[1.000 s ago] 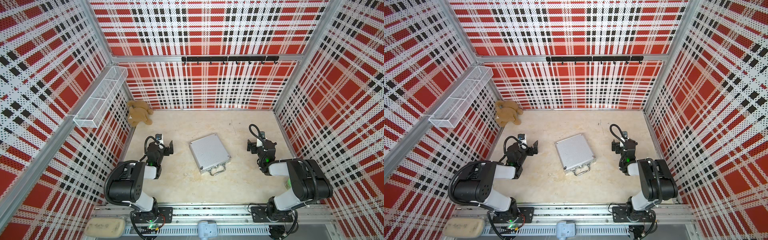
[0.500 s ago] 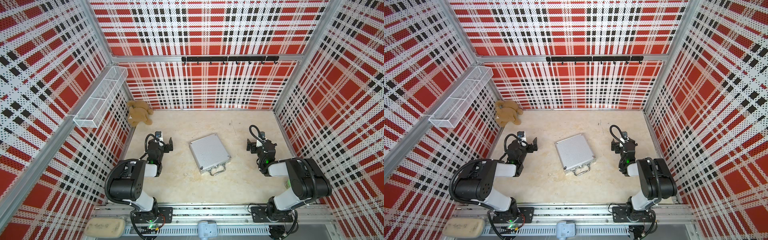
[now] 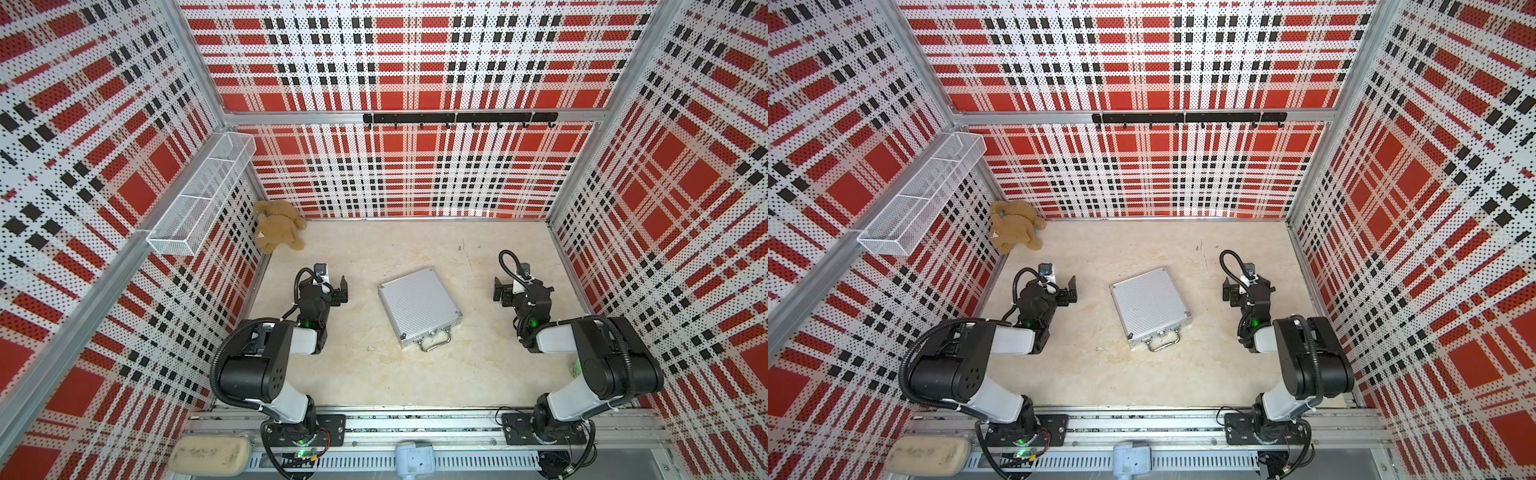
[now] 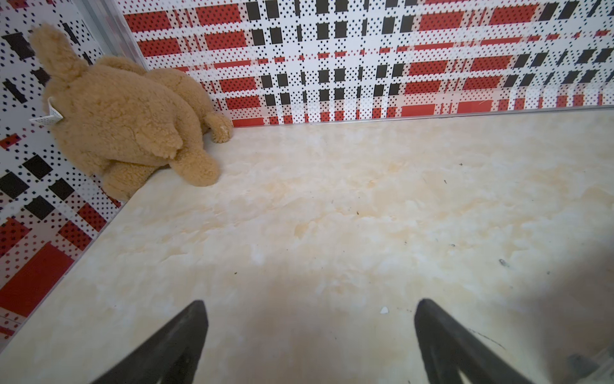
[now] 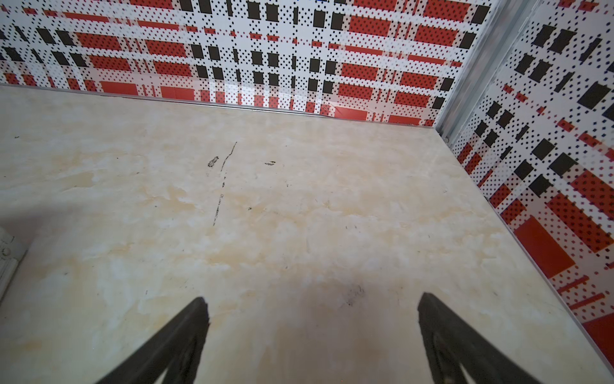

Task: Close the poker set cases
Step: Reset both arms

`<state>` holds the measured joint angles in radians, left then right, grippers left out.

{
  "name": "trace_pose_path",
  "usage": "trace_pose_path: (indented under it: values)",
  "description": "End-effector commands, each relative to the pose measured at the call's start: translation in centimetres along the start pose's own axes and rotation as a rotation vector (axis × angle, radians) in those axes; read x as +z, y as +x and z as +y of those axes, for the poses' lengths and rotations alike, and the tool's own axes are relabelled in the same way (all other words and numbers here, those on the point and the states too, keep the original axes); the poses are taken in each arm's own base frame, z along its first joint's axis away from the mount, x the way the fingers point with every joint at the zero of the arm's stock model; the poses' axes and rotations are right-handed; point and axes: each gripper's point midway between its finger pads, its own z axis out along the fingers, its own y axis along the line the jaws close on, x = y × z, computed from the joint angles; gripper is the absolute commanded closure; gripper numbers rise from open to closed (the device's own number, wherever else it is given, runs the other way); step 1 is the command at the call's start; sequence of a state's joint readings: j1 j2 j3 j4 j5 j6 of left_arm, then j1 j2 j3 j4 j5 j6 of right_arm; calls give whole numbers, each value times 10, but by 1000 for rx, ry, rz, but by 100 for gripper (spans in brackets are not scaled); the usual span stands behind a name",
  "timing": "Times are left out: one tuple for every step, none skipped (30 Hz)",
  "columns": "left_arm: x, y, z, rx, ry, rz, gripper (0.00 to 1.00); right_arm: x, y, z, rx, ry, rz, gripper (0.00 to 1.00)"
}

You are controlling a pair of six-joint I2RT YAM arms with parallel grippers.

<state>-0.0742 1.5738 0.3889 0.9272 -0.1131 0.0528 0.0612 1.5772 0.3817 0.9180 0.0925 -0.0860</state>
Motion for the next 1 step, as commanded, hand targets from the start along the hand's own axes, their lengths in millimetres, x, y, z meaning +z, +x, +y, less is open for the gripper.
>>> trace_pose_path:
  values:
    - [3,-7,3,-7,-5,-15,1,0,-7,-2,1,8,-39,0]
